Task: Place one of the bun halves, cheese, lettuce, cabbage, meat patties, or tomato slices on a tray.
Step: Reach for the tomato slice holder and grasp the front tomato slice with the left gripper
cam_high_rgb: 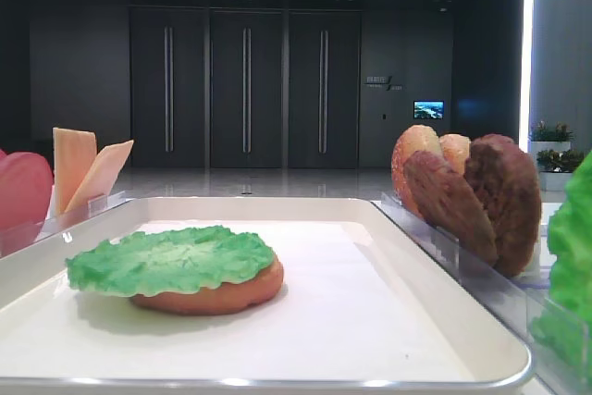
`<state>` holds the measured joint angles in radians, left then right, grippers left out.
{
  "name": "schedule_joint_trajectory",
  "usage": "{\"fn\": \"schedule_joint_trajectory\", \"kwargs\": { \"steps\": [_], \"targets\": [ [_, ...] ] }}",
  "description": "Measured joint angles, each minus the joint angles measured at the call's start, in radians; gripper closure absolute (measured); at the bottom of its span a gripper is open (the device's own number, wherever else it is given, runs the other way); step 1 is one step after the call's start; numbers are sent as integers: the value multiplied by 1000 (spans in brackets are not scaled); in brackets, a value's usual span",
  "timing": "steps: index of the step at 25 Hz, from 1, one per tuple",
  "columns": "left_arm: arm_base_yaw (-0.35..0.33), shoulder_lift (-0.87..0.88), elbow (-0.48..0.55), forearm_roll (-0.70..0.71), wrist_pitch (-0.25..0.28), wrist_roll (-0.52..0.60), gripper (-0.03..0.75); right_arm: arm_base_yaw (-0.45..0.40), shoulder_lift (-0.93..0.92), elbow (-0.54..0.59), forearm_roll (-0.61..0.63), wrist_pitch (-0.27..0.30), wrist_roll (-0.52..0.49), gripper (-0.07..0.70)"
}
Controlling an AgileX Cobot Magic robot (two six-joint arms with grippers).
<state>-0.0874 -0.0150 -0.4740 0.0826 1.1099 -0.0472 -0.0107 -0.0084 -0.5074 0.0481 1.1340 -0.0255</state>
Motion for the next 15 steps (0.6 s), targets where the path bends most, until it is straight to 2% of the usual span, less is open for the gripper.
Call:
{"fn": "schedule_joint_trajectory", "kwargs": {
  "steps": [15],
  "targets": [
    [0, 0, 0, 0, 0, 0, 115, 0, 0, 0, 0, 0, 0, 213]
  ]
}}
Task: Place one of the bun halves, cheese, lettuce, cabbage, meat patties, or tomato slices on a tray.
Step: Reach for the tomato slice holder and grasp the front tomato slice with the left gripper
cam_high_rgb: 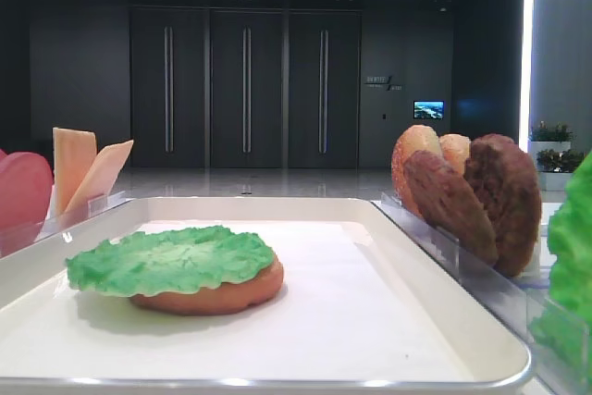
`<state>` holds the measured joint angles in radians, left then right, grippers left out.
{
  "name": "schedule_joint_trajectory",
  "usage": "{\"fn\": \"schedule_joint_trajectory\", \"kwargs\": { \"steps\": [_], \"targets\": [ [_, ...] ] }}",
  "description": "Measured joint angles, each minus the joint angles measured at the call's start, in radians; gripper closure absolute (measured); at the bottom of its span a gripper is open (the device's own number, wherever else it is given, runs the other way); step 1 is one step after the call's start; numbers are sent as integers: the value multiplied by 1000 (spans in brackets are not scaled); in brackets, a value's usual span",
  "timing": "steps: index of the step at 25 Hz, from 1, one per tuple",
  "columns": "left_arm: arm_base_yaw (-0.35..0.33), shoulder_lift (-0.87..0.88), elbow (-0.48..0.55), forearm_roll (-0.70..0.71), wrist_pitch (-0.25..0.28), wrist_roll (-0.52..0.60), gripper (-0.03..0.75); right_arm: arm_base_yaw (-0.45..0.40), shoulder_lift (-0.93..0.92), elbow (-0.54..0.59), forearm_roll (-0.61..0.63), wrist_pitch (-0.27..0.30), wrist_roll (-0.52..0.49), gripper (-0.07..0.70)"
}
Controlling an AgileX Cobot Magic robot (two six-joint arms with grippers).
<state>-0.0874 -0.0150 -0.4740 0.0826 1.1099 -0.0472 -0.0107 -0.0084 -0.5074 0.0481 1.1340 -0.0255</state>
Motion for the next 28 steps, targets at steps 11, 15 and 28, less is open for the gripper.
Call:
{"fn": "schedule_joint_trajectory", "kwargs": {
  "steps": [11, 15, 28],
  "targets": [
    [0, 0, 0, 1, 0, 0, 223, 0, 0, 0, 0, 0, 0, 213],
    [0, 0, 0, 16, 0, 0, 268, 0, 0, 0, 0, 0, 0, 213],
    [0, 268, -18, 50, -59, -198, 309, 0, 0, 0, 0, 0, -1, 213]
  ]
}}
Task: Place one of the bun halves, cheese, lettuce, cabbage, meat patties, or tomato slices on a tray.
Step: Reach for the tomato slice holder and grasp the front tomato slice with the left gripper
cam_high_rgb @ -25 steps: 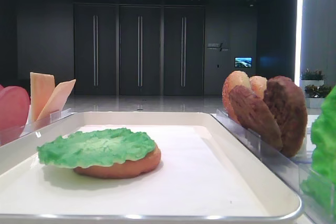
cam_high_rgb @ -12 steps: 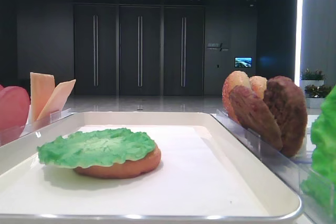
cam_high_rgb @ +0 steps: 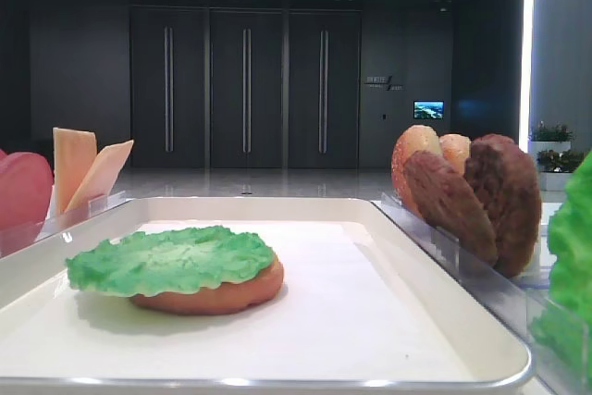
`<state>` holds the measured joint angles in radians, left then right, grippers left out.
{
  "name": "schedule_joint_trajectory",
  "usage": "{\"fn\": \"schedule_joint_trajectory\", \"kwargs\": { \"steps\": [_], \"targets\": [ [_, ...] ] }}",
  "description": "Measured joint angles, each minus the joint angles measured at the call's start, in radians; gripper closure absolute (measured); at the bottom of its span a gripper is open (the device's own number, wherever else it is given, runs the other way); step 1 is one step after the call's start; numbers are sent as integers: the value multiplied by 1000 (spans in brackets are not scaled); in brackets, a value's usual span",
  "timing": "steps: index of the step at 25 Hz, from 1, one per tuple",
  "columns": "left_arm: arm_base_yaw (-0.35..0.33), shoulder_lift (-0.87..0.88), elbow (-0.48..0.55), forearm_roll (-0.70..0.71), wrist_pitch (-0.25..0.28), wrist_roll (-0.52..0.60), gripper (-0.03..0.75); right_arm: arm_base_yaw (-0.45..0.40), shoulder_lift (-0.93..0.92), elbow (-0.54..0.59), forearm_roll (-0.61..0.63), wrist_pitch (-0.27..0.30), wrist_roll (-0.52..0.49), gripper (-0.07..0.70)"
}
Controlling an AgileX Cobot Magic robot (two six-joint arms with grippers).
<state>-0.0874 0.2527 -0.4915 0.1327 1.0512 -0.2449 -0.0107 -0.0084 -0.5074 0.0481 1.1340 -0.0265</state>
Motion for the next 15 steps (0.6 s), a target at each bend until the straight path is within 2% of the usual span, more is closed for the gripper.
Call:
{"fn": "schedule_joint_trajectory", "kwargs": {
  "steps": [4, 7, 15],
  "targets": [
    [0, 314, -46, 29, -52, -19, 312, 0, 0, 0, 0, 0, 0, 213],
    [0, 585, -118, 47, -71, -18, 312, 0, 0, 0, 0, 0, 0, 213],
    [0, 1143, -401, 48, -61, 17, 312, 0, 0, 0, 0, 0, 0, 213]
  ]
}}
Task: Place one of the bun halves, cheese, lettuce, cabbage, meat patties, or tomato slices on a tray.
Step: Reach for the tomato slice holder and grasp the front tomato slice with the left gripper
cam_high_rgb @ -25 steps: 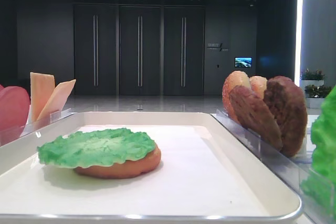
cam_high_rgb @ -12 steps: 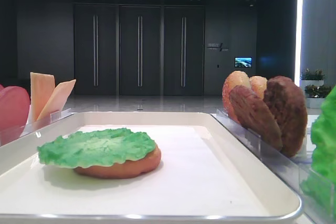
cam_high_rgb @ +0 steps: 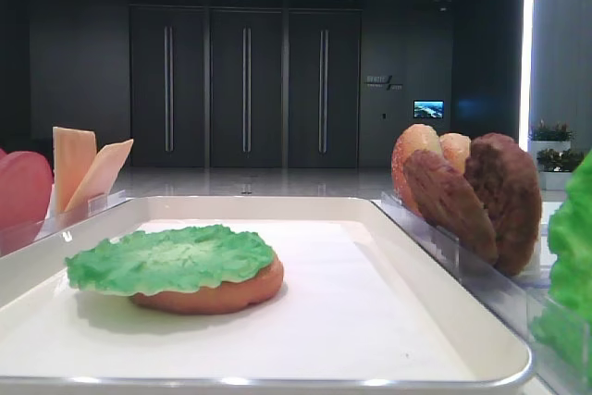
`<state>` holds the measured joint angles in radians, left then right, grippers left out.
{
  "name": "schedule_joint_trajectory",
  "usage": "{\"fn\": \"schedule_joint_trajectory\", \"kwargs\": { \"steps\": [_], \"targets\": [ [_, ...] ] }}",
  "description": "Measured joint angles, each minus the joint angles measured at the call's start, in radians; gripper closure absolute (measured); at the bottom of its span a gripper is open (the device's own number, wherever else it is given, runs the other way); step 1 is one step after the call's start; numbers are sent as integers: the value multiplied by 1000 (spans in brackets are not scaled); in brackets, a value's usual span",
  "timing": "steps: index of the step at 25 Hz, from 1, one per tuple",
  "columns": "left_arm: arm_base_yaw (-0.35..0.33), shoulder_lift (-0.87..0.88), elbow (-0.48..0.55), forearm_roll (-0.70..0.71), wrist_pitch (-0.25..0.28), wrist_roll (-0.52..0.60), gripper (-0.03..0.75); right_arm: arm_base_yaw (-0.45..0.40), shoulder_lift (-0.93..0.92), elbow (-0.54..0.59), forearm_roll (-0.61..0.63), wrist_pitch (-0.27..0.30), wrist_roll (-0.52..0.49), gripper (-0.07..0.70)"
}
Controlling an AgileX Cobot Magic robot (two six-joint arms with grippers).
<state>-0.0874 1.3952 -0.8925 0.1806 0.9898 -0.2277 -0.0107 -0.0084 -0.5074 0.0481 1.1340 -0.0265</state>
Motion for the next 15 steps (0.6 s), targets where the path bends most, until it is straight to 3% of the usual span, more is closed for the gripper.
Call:
{"fn": "schedule_joint_trajectory", "kwargs": {
  "steps": [3, 9, 15],
  "targets": [
    [0, 99, -101, -23, 13, 6, 312, 0, 0, 0, 0, 0, 0, 213],
    [-16, 111, -207, -101, 13, 9, 312, 0, 0, 0, 0, 0, 0, 213],
    [-167, 131, -261, -111, -5, -96, 312, 0, 0, 0, 0, 0, 0, 213]
  ]
}}
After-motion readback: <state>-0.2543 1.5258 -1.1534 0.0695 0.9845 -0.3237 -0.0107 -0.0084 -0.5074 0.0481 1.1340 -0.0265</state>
